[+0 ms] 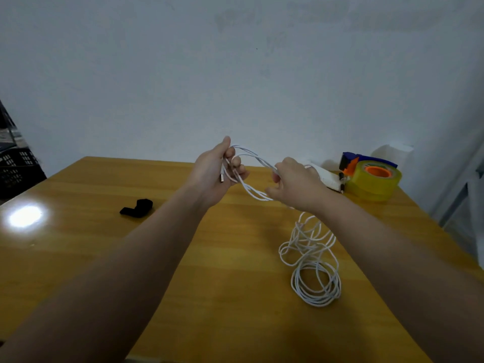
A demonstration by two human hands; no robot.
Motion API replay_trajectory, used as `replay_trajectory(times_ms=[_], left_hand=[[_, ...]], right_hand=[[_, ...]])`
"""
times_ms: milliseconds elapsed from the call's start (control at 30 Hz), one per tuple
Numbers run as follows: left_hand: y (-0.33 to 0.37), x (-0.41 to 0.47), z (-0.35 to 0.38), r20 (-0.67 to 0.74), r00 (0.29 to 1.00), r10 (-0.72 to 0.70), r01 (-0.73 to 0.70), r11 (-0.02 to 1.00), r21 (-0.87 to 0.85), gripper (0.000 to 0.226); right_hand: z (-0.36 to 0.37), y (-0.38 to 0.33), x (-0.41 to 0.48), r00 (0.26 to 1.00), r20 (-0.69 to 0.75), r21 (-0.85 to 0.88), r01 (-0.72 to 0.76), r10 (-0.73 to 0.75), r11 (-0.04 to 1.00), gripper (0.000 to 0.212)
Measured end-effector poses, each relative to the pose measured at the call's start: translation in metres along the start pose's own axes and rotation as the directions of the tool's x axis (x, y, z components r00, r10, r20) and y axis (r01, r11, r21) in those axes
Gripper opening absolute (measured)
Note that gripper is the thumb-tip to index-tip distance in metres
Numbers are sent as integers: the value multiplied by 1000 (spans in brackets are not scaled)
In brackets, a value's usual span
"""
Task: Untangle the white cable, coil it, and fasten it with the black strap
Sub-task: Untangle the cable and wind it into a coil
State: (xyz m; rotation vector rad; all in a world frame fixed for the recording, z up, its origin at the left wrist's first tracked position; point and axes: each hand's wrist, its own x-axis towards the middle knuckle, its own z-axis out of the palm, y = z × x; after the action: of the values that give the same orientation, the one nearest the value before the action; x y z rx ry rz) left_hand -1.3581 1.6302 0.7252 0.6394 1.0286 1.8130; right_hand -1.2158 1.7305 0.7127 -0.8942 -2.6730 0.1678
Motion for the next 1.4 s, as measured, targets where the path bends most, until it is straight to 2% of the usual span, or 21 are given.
replay_trajectory(times_ms=[100, 167, 233, 300, 400, 500, 567, 633, 700, 767, 867, 1000, 1133, 1267, 1333, 1400], left_hand=[[-2, 2, -2, 16, 999, -45, 45, 999, 26, 43], [-2, 4, -4, 21, 996, -83, 80, 989, 128, 44], [0, 3, -4, 37, 993, -113, 101, 967, 233, 44], [2, 1, -6, 53, 991, -124, 103, 951, 290, 42], [2, -1, -10, 71, 990, -121, 91, 938, 334, 39], [1, -2, -13, 93, 983, -157, 115, 929, 352, 38], [3, -3, -17, 97, 980, -173, 122, 912, 391, 37], [4, -4, -23, 132, 980, -150, 61, 854, 517, 35], [3, -5, -30, 180, 973, -141, -12, 754, 657, 36], [2, -6, -34, 175, 972, -157, -14, 702, 712, 38], [-1, -6, -33, 169, 971, -171, -6, 684, 730, 45], [-5, -8, -26, 123, 978, -169, 32, 703, 711, 59], [-6, -9, -16, 109, 976, -191, 63, 716, 695, 55], [-4, -8, -13, 160, 969, -189, 39, 754, 655, 43], [-4, -9, -9, 173, 968, -180, 40, 796, 604, 43], [-7, -10, -3, 191, 967, -170, 44, 847, 530, 44]], right_hand=[[-5, -2, -2, 995, 82, -181, 75, -61, 981, 21], [-6, -1, -2, 990, 108, -292, 114, -85, 950, 29], [-7, 0, -1, 990, 105, -317, 124, -96, 940, 35], [-8, 2, -1, 989, 82, -251, 141, -124, 958, 29], [-7, 12, 1, 988, 47, 32, 148, -150, 988, 33], [-3, 24, -1, 988, -44, 261, 153, -147, 953, 26], [2, 30, -3, 990, -52, 368, 143, -133, 919, 27], [5, 33, -6, 991, -56, 449, 134, -122, 883, 31], [2, 35, -7, 989, -57, 519, 143, -134, 843, 22], [-4, 35, -9, 989, -54, 580, 143, -138, 802, 15], [-9, 34, -10, 991, -72, 627, 136, -117, 767, 19], [-10, 28, -5, 988, -107, 591, 155, -114, 791, 18], [-9, 20, -5, 985, -74, 525, 171, -156, 834, 19], [-9, 17, -3, 987, -107, 540, 160, -121, 827, 19], [-10, 14, -4, 989, 6, 608, 114, -148, 786, 21], [-6, 8, -6, 961, 193, 655, 24, -198, 755, 27]])
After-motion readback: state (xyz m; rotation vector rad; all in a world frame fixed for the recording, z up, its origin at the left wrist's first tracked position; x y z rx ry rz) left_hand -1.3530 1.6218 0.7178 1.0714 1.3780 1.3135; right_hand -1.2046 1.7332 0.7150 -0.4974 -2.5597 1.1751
